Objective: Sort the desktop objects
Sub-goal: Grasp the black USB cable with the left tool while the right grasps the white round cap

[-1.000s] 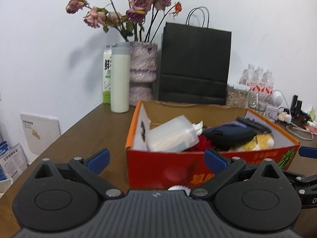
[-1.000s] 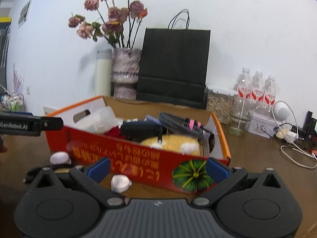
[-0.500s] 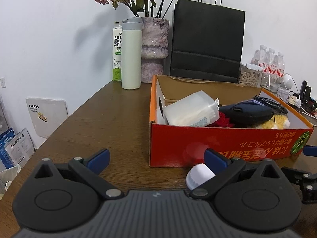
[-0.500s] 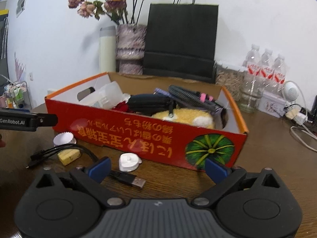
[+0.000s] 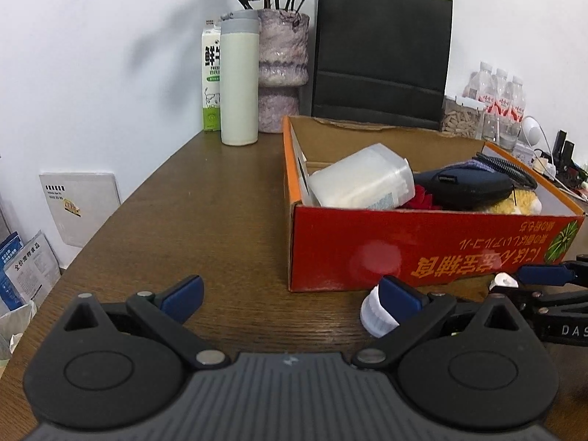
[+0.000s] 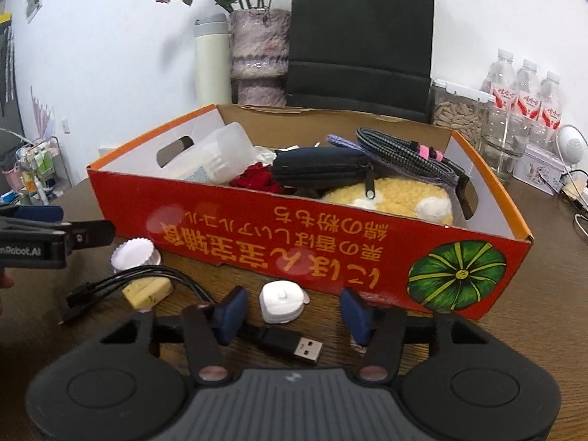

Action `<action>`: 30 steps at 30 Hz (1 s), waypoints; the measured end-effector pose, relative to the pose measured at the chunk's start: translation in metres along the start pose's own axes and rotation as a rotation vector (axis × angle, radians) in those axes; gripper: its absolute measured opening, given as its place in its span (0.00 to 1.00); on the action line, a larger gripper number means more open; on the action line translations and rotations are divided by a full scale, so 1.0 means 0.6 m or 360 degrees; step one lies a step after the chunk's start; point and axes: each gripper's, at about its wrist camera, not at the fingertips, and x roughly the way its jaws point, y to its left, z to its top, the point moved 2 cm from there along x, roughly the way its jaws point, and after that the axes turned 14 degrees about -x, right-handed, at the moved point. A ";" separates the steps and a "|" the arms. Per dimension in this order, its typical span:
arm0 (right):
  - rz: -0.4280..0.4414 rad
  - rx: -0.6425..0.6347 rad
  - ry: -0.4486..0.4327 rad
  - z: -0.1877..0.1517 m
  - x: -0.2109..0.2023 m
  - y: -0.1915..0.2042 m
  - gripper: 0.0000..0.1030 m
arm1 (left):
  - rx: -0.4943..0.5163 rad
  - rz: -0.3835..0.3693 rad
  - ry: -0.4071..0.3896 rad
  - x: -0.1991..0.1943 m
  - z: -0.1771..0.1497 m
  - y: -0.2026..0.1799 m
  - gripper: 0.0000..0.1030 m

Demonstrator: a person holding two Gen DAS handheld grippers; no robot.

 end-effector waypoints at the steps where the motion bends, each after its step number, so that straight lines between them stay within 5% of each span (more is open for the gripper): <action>1: 0.0001 -0.0005 -0.0005 0.000 -0.001 0.000 0.41 | 0.0006 -0.0004 0.0010 0.001 -0.001 -0.001 1.00; 6: 0.0008 -0.0018 -0.0023 -0.004 -0.006 0.000 0.27 | 0.0074 -0.0030 0.0043 0.002 -0.009 -0.012 1.00; 25: 0.0051 -0.0065 -0.0040 -0.017 -0.020 -0.001 0.18 | 0.0058 -0.0124 0.0127 0.010 -0.018 -0.025 1.00; 29: 0.0082 0.0007 -0.0045 -0.017 -0.020 -0.013 0.24 | 0.0001 -0.0131 0.0114 0.008 -0.013 -0.023 1.00; 30: 0.0090 0.0014 -0.0052 -0.015 -0.020 -0.012 0.34 | -0.0024 -0.0134 0.0102 0.007 -0.009 -0.021 1.00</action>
